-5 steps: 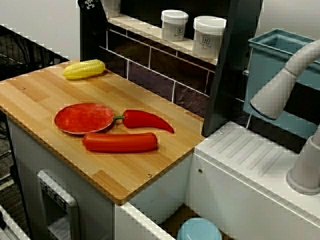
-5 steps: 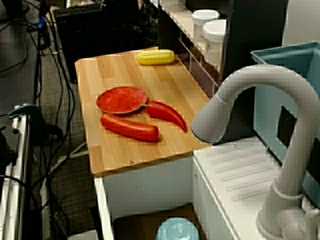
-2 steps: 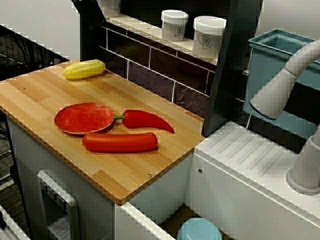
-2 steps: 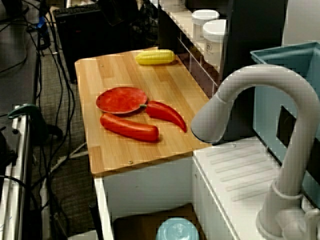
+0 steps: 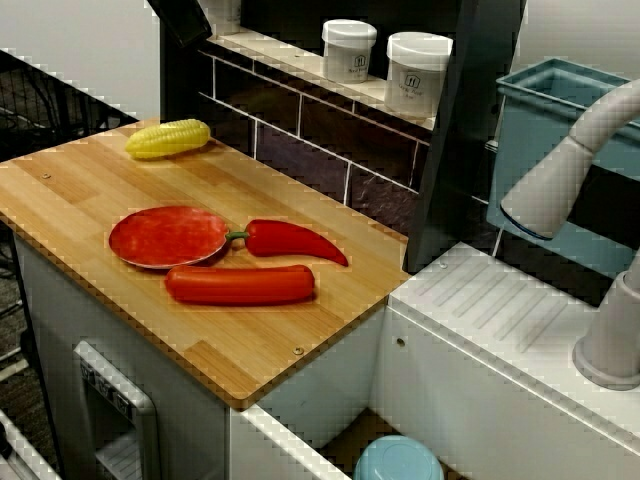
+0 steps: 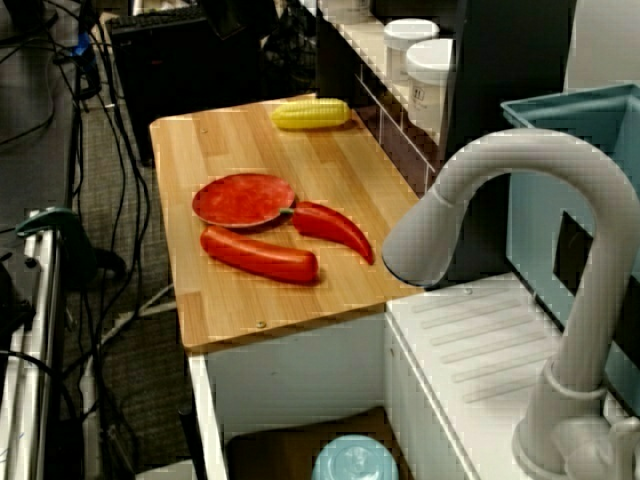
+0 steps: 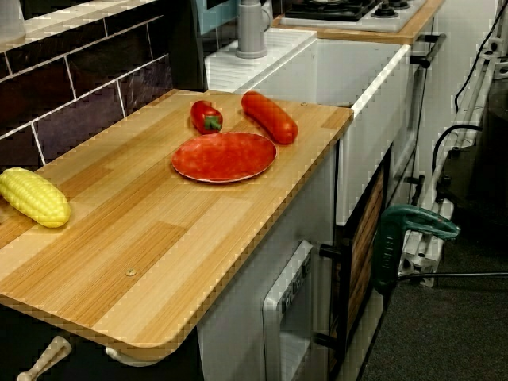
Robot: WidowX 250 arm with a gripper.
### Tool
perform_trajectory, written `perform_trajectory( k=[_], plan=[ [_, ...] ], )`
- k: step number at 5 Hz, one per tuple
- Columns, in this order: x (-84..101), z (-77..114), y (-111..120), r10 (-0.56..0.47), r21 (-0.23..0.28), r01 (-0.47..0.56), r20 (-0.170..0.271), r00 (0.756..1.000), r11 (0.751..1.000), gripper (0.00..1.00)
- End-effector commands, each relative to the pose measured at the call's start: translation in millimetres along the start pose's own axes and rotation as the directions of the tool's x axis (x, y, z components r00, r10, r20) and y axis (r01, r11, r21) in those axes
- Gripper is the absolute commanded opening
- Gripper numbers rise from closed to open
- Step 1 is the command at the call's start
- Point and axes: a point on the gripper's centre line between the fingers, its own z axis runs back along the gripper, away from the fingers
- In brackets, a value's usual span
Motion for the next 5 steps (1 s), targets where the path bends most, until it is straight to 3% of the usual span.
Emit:
perform_trajectory(
  k=[1,3,5],
  plan=[
    [-2.8,10.9,5,-0.002,0.025,0.002,0.015,1.0,1.0,0.0],
    [-5.9,5.1,6,-0.008,0.04,0.008,-0.001,1.0,0.999,0.0],
    [-12.0,-9.4,4,-0.04,0.08,0.044,-0.046,0.998,0.996,0.0]
  ],
)
